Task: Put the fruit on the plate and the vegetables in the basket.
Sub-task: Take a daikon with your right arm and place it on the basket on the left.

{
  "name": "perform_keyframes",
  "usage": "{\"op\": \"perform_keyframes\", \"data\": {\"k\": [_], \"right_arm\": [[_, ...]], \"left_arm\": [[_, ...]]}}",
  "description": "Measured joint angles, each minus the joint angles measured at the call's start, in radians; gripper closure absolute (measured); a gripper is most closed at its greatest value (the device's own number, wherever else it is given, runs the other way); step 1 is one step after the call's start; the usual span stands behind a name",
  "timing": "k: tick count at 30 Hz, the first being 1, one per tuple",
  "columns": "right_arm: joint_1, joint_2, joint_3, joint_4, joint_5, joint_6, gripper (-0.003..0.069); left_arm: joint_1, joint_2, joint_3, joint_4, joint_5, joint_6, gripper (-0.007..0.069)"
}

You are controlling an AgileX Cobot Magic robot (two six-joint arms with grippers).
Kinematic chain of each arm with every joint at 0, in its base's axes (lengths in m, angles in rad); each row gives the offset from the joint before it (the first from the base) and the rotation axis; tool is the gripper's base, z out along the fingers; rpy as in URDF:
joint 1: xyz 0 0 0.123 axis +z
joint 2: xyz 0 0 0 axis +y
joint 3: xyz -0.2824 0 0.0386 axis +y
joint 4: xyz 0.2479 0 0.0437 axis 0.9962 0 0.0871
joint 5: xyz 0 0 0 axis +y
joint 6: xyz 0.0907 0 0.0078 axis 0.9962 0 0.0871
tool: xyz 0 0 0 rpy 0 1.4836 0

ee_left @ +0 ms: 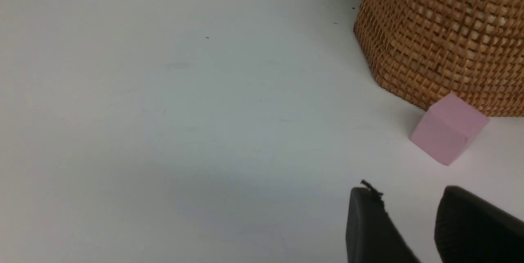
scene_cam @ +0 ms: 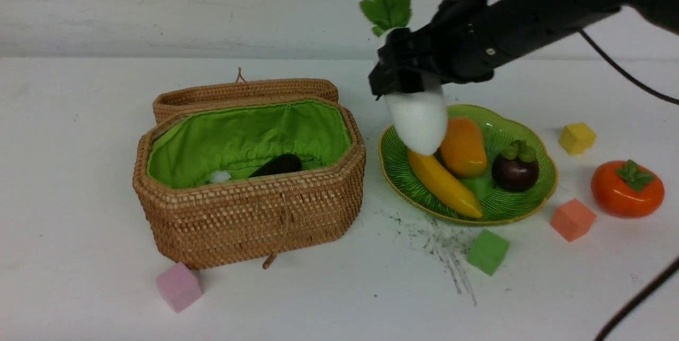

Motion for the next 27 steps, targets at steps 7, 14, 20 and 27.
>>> {"op": "perform_keyframes", "data": {"k": [7,14,20,27], "right_arm": [[0.02,0.114,-0.13,0.034,-0.028,-0.069,0.0103],[0.058,0.24,-0.197,0.187,-0.199,-0.256,0.0103],[0.12,0.339,-0.199,0.228,-0.257,-0.457,0.0103],[0.152,0.352,-0.199,0.228,-0.27,-0.617,0.0068]], "left_arm": [[0.0,0.0,0.0,0.001,0.0,0.0,0.0386],[0.0,0.0,0.0,0.001,0.0,0.0,0.0386],[0.0,0.0,0.0,0.001,0.0,0.0,0.0386],[0.0,0.0,0.0,0.001,0.0,0.0,0.0386]]}}
